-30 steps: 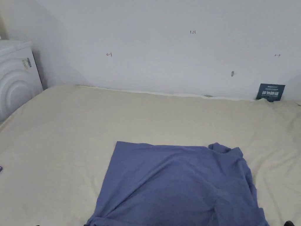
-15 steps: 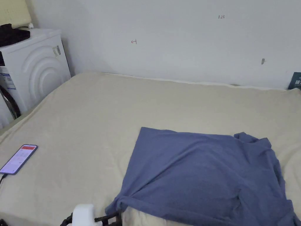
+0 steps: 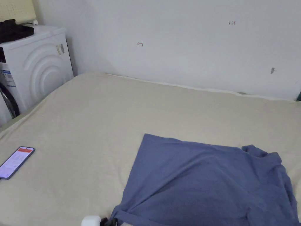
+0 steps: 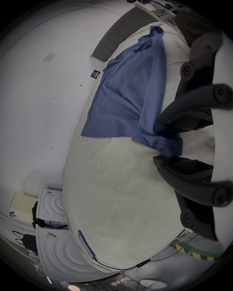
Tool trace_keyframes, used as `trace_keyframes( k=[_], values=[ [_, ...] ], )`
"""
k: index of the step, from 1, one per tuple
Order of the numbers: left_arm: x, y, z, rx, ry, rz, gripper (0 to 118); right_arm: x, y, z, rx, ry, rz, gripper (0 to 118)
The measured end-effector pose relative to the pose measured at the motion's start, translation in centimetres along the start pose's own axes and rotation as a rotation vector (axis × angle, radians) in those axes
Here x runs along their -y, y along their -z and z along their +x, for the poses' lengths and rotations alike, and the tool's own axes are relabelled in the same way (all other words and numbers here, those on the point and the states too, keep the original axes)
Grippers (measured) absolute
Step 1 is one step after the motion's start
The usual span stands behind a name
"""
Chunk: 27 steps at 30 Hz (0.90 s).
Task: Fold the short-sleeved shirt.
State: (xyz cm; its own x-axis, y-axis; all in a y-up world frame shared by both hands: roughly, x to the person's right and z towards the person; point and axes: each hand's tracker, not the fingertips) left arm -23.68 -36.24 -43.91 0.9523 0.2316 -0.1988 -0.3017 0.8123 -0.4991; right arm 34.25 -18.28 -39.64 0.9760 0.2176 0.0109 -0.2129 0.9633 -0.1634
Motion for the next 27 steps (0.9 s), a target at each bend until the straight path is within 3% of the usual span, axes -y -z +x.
trace_keyframes(
  k=[5, 9, 10, 11, 12, 13, 15, 18, 20, 21, 22, 23, 26, 27],
  values=[
    [0.1, -2.0, 0.6, 0.020, 0.117, 0.067, 19, 1.8, 0.9, -0.1, -0.019, -0.010, -0.057, 0],
    [-0.6, -4.2, 0.8, -0.002, 0.123, 0.114, 16, 4.0, 2.4, -0.3, -0.069, 0.020, -0.121, 5],
    [-0.7, -4.5, 0.7, 0.002, 0.110, 0.114, 16, 4.5, 2.7, -0.5, -0.083, 0.027, -0.130, 27],
    [-0.8, -4.7, 0.4, 0.005, 0.103, 0.119, 15, 5.1, 3.5, -0.6, -0.114, 0.049, -0.172, 79],
    [-1.0, -4.8, 0.2, 0.011, 0.100, 0.117, 14, 5.5, 4.4, -0.6, -0.146, 0.071, -0.238, 113],
    [-1.0, -4.8, 0.4, 0.014, 0.100, 0.113, 14, 6.1, 5.3, -0.7, -0.163, 0.089, -0.286, 118],
    [-1.1, -4.8, 0.3, 0.020, 0.113, 0.110, 14, 7.2, 6.8, -1.1, -0.232, 0.131, -0.308, 118],
    [-1.3, -4.9, 0.6, 0.026, 0.126, 0.097, 11, 8.4, 9.8, -2.7, -0.248, 0.052, -0.382, 118],
    [-1.3, -4.9, 0.6, 0.027, 0.132, 0.094, 9, 9.2, 11.3, -3.6, -0.282, 0.041, -0.410, 115],
    [-1.4, -4.9, 0.7, 0.031, 0.137, 0.092, 8, 9.6, 11.8, -3.8, -0.321, 0.050, -0.423, 105],
    [-1.5, -4.8, 0.7, 0.029, 0.142, 0.089, 6, 9.8, 12.4, -4.2, -0.350, 0.058, -0.449, 78],
    [-1.6, -4.7, 0.6, 0.031, 0.150, 0.084, 5, 10.1, 12.8, -4.5, -0.361, 0.048, -0.467, 1],
    [-1.6, -4.5, 0.8, 0.040, 0.152, 0.070, 4, 11.3, 13.4, -5.0, -0.265, -0.072, -0.501, 2],
    [-1.6, -4.3, 0.6, 0.037, 0.157, 0.066, 4, 11.4, 13.3, -4.6, -0.295, -0.045, -0.491, 2]
  ],
)
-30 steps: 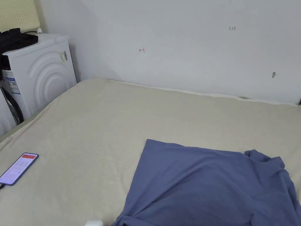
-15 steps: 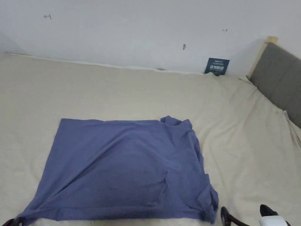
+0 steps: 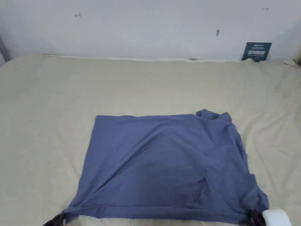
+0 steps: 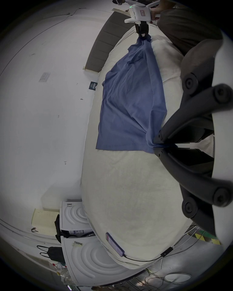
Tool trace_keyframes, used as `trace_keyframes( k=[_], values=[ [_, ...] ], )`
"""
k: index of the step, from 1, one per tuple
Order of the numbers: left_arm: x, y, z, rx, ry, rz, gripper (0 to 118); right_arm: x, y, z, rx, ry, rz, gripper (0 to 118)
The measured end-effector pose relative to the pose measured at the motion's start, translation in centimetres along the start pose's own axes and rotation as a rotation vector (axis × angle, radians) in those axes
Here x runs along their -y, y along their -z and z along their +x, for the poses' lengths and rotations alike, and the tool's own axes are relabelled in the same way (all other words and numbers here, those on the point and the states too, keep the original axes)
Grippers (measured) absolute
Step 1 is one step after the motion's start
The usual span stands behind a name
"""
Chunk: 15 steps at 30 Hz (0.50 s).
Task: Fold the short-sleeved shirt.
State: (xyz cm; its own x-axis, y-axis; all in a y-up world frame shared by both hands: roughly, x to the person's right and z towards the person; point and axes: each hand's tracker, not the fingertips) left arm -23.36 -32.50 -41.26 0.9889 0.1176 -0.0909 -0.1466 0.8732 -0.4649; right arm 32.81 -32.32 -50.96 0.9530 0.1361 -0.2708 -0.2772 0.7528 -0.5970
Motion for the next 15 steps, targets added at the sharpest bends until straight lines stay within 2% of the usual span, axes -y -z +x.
trace_keyframes(
  k=[2, 3, 11, 15],
  values=[
    [0.0, 0.2, -0.3, 0.002, -0.018, -0.003, 4, 0.1, -1.0, 0.5, 0.040, -0.007, 0.075, 2],
    [0.0, 0.0, -0.5, 0.004, -0.033, 0.001, 4, -0.2, -2.0, -1.0, 0.027, 0.002, 0.087, 2],
    [-0.4, -2.5, -0.7, 0.023, -0.071, 0.037, 4, -0.9, -7.1, -1.5, 0.063, -0.022, 0.226, 2],
    [-1.2, -3.8, 0.0, 0.030, -0.051, 0.079, 4, -1.4, -9.2, -0.5, 0.083, 0.009, 0.294, 2]
  ],
)
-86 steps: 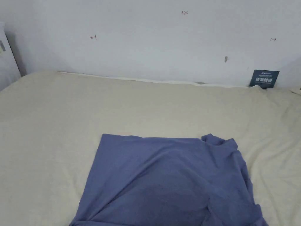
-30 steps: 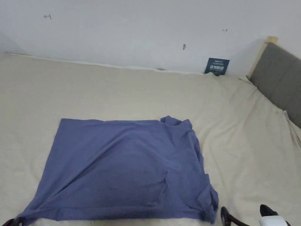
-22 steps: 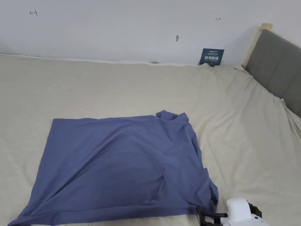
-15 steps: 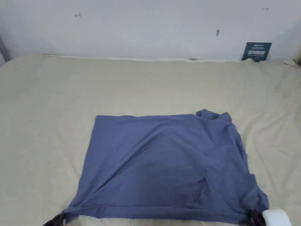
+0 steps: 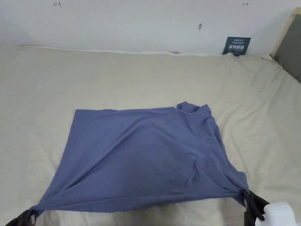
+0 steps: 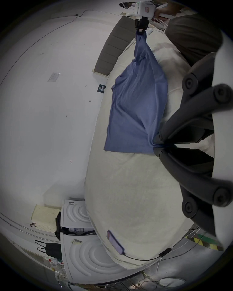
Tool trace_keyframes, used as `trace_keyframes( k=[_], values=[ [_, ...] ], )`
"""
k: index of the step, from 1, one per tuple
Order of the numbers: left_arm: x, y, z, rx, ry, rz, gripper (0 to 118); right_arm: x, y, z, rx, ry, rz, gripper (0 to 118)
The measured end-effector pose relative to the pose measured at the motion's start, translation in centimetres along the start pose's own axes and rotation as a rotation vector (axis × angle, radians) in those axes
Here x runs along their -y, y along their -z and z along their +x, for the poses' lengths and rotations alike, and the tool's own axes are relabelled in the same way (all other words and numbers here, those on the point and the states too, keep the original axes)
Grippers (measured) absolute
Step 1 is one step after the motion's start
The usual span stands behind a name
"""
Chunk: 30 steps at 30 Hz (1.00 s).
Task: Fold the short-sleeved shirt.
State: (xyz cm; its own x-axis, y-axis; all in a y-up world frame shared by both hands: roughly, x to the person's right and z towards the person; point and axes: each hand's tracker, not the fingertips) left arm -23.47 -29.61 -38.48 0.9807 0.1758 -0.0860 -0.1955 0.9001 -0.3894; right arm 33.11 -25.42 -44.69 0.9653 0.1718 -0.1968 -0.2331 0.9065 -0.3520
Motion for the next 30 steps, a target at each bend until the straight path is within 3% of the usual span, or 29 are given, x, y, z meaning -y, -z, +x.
trace_keyframes(
  k=[5, 8, 14, 22, 30],
  values=[
    [-2.6, -1.9, 0.9, 0.026, 0.001, 0.084, 4, -2.2, -2.9, 1.8, 0.034, 0.011, 0.113, 2],
    [-3.9, -1.8, 1.3, 0.041, -0.017, 0.098, 4, -3.3, -2.2, 2.9, 0.031, 0.007, 0.084, 2],
    [-4.4, 2.1, 1.6, 0.001, -0.031, 0.076, 4, -3.8, 2.9, 4.1, -0.018, 0.057, 0.029, 2],
    [-8.2, 10.0, 2.0, -0.023, -0.048, -0.022, 4, -6.9, 13.1, 4.6, -0.015, -0.034, -0.037, 2],
    [-9.8, 19.7, 0.3, -0.064, -0.105, -0.185, 4, -7.0, 22.3, 4.8, -0.015, -0.049, -0.136, 2]
  ],
)
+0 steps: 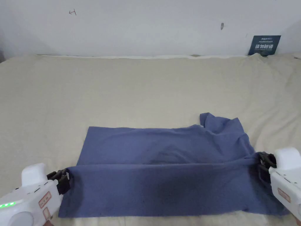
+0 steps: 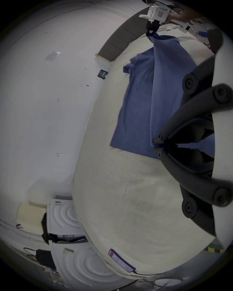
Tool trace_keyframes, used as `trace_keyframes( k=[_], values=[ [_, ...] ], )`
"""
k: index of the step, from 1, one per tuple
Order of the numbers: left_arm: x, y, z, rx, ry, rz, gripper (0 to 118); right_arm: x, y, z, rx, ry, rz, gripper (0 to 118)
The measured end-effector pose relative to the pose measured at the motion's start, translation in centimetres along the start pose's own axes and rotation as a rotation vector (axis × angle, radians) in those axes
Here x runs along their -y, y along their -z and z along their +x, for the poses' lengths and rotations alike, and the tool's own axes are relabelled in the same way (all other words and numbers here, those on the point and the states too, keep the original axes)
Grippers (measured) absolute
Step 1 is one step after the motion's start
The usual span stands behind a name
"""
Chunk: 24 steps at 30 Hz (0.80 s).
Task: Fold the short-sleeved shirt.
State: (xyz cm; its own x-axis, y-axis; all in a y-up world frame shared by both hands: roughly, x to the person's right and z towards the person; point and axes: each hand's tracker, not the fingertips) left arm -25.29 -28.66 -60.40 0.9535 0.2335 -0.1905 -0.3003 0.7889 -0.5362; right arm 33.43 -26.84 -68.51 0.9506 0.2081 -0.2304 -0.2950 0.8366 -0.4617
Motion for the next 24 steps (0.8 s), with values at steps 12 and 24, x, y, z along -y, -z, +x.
trace_keyframes(
  k=[12, 24],
  values=[
    [0.9, 0.2, 0.0, -0.022, 0.081, 0.111, 118, 1.0, -1.5, 1.4, -0.027, 0.304, 0.075, 118],
    [4.8, -17.6, 6.1, -0.020, 0.219, 0.448, 95, -0.6, -20.1, -3.9, 0.076, 0.211, 0.464, 110]
  ],
)
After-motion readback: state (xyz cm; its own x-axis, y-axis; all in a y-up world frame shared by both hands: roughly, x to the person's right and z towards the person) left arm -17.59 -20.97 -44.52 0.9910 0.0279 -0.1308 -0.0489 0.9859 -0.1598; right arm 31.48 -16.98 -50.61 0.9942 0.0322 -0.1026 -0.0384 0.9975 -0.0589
